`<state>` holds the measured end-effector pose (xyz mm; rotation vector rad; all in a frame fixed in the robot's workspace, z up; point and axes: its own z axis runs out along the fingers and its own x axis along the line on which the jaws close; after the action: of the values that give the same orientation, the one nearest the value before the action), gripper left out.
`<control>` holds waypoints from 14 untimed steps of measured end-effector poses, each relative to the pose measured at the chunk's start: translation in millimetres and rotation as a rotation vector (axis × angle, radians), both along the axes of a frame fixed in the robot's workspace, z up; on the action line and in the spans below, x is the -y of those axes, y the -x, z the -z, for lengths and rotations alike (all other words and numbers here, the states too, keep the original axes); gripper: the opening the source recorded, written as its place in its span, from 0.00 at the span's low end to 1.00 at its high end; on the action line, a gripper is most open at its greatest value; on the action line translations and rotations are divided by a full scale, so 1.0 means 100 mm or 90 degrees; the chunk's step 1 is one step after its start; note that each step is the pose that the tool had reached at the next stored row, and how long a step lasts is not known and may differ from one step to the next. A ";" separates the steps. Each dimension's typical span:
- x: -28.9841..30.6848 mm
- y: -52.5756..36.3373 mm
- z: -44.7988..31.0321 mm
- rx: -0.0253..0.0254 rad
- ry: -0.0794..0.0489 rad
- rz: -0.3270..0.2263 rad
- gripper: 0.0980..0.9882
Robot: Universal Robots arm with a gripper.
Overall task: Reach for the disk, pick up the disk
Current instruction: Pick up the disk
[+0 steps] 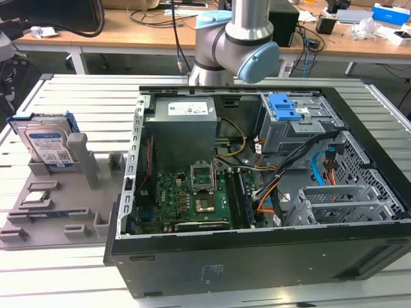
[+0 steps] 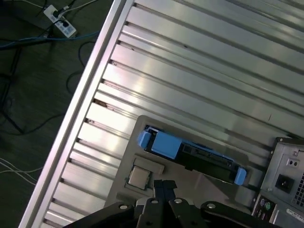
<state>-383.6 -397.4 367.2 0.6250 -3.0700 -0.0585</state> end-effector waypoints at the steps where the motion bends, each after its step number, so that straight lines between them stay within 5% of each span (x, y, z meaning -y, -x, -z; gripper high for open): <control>1: 0.000 0.000 0.000 0.0000 0.000 -0.009 0.01; 14: 0.000 0.000 0.000 0.0000 0.000 -0.119 0.01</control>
<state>-383.6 -397.4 367.2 0.9078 -2.9950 -0.0571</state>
